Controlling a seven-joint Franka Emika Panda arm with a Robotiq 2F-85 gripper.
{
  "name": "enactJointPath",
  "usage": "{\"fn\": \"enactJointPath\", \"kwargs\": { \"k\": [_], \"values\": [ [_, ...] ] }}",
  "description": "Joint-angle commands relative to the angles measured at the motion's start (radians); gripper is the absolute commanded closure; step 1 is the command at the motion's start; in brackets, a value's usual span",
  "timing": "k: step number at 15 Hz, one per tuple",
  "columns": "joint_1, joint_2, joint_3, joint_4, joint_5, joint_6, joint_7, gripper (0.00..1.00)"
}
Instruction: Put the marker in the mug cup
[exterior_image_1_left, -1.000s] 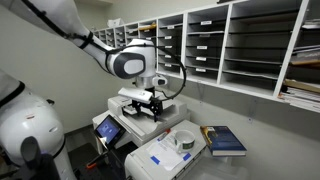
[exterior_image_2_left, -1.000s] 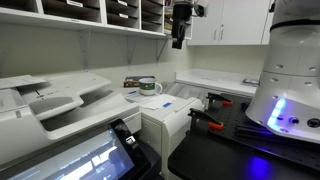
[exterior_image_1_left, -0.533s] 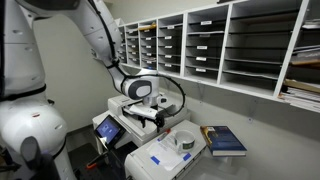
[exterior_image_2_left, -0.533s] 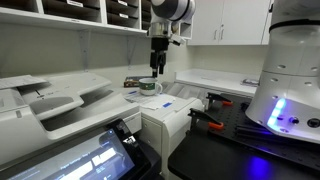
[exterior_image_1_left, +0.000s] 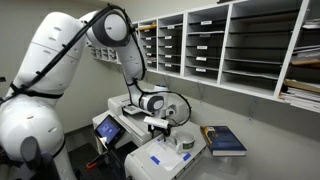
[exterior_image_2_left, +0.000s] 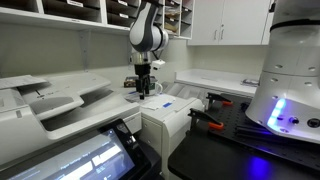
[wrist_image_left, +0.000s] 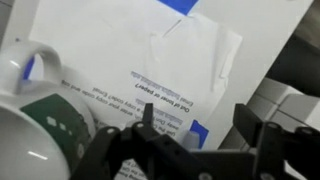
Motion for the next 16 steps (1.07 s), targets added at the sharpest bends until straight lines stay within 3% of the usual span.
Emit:
{"fn": "enactJointPath", "kwargs": {
  "k": [1,3,4,10,12,16],
  "values": [
    [-0.015,0.091,0.02,0.117,-0.06,-0.016,0.067,0.24],
    [-0.017,0.125,0.034,0.165,-0.068,-0.017,0.076,0.35],
    [-0.019,0.136,0.042,0.182,-0.068,-0.021,0.073,0.53],
    [-0.004,0.152,0.037,0.199,-0.093,-0.007,0.089,0.99],
    [-0.022,0.146,0.05,0.194,-0.086,-0.009,0.087,0.94],
    [-0.039,0.059,0.054,0.132,-0.058,-0.024,0.126,0.94]
  ]
}}
